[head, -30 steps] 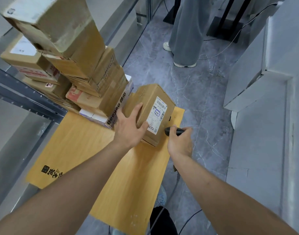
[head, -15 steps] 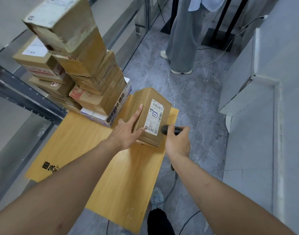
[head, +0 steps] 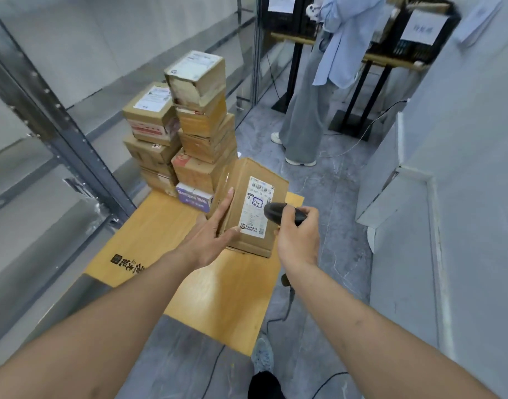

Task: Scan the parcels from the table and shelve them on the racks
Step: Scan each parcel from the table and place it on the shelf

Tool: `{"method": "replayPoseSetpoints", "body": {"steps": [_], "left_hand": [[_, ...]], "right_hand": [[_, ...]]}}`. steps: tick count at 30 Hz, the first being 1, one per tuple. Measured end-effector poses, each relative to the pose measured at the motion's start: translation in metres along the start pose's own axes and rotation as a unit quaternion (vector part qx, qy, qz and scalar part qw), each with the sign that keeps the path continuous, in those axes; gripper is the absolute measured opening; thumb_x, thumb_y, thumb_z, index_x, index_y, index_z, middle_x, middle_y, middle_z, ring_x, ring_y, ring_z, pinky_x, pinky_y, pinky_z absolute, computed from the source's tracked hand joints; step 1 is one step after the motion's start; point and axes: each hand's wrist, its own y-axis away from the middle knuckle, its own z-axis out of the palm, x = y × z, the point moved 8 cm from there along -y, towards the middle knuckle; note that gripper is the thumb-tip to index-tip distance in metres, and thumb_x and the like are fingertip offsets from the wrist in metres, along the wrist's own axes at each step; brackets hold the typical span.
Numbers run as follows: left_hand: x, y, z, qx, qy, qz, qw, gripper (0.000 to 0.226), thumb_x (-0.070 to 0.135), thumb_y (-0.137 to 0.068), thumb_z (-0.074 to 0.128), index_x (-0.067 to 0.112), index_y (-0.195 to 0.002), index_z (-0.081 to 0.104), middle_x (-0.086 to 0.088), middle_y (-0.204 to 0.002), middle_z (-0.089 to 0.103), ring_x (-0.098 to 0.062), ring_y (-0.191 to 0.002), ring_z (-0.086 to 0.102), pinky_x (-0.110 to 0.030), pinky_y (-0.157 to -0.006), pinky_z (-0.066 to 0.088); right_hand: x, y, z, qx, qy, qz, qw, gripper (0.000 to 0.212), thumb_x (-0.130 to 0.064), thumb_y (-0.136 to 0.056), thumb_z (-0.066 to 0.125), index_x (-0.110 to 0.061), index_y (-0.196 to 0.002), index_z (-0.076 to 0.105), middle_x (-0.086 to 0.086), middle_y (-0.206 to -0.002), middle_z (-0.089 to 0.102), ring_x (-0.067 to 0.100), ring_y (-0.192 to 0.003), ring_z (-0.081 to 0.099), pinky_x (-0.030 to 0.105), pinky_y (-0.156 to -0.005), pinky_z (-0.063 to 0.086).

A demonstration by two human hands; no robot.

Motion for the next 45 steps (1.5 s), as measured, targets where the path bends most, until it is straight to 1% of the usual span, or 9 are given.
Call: {"method": "replayPoseSetpoints", "body": {"steps": [6,18,22,25,27,32,38,42,45], "left_hand": [[-0.001,0.081,-0.041,0.050,0.027,0.014,0.998,0.079,0.063,-0.099,0.055,0.081,-0.144,-0.007,-0.014,-0.132,0.043,-0.034,-0.121,0.047,-0.057,-0.111,0.041],[-0.012,0.185,-0.110,0.126,0.006,0.022,0.992,0.080,0.068,-0.097,0.053,0.077,-0.146,-0.009,-0.010,-0.144,0.038,-0.031,-0.120,0.047,-0.059,-0.112,0.041],[-0.019,0.210,-0.129,0.156,0.015,-0.003,0.988,0.079,0.064,-0.098,0.054,0.080,-0.144,-0.008,-0.008,-0.129,0.038,-0.033,-0.114,0.051,-0.059,-0.106,0.048],[-0.026,0.226,-0.142,0.185,0.018,-0.016,0.982,0.080,0.064,-0.098,0.054,0.079,-0.145,-0.009,-0.012,-0.132,0.040,-0.025,-0.107,0.053,-0.048,-0.101,0.051],[-0.030,0.236,-0.150,0.201,0.031,-0.027,0.979,0.081,0.062,-0.099,0.054,0.078,-0.146,-0.009,-0.012,-0.131,0.040,-0.024,-0.106,0.053,-0.033,-0.088,0.052],[-0.047,0.261,-0.172,0.239,0.044,-0.063,0.968,0.079,0.061,-0.099,0.055,0.078,-0.147,-0.007,-0.012,-0.130,0.042,-0.028,-0.120,0.047,-0.049,-0.115,0.039],[-0.066,0.287,-0.196,0.292,0.059,-0.092,0.950,0.083,0.074,-0.090,0.050,0.074,-0.150,-0.008,-0.011,-0.146,0.054,-0.032,-0.129,0.051,-0.057,-0.114,0.040],[-0.078,0.310,-0.218,0.330,0.068,-0.105,0.936,0.081,0.058,-0.104,0.051,0.073,-0.148,-0.015,0.001,-0.157,0.049,-0.029,-0.133,0.054,-0.052,-0.117,0.040],[-0.101,0.322,-0.239,0.350,0.094,-0.119,0.924,0.082,0.056,-0.105,0.051,0.071,-0.149,-0.017,0.009,-0.162,0.041,-0.025,-0.141,0.050,-0.050,-0.120,0.038]], "right_hand": [[-0.040,0.077,-0.020,0.028,-0.001,-0.038,0.999,0.022,-0.062,-0.096,0.044,-0.040,-0.098,0.045,-0.013,-0.096,0.068,0.018,-0.088,0.071,0.054,-0.086,0.060],[-0.096,0.185,-0.008,-0.024,-0.051,-0.063,0.996,0.025,-0.061,-0.090,0.045,-0.036,-0.095,0.044,0.008,-0.095,0.072,0.028,-0.079,0.070,0.057,-0.077,0.061],[-0.106,0.205,0.009,-0.062,-0.043,-0.080,0.994,0.025,-0.061,-0.090,0.042,-0.036,-0.095,0.043,0.008,-0.092,0.072,0.032,-0.076,0.070,0.054,-0.077,0.060],[-0.111,0.211,0.024,-0.085,-0.026,-0.094,0.992,0.024,-0.059,-0.094,0.043,-0.035,-0.096,0.043,0.008,-0.090,0.072,0.032,-0.074,0.069,0.052,-0.077,0.059],[-0.115,0.213,0.036,-0.105,-0.014,-0.098,0.989,0.024,-0.059,-0.095,0.043,-0.035,-0.099,0.044,0.008,-0.090,0.073,0.030,-0.074,0.068,0.051,-0.077,0.059],[-0.120,0.226,0.070,-0.161,-0.011,-0.107,0.981,0.024,-0.058,-0.093,0.046,-0.035,-0.100,0.047,0.002,-0.095,0.069,0.030,-0.082,0.071,0.054,-0.082,0.062],[-0.124,0.236,0.119,-0.222,0.025,-0.143,0.964,0.021,-0.056,-0.099,0.046,-0.035,-0.101,0.043,0.001,-0.094,0.069,0.024,-0.083,0.070,0.052,-0.077,0.062],[-0.123,0.248,0.155,-0.245,0.052,-0.167,0.954,0.028,-0.056,-0.102,0.045,-0.030,-0.112,0.046,0.000,-0.096,0.069,0.018,-0.080,0.063,0.035,-0.060,0.040],[-0.129,0.262,0.182,-0.269,0.062,-0.184,0.944,0.029,-0.048,-0.108,0.046,-0.021,-0.117,0.046,-0.007,-0.087,0.054,0.008,-0.073,0.049,0.036,-0.065,0.035]]}}
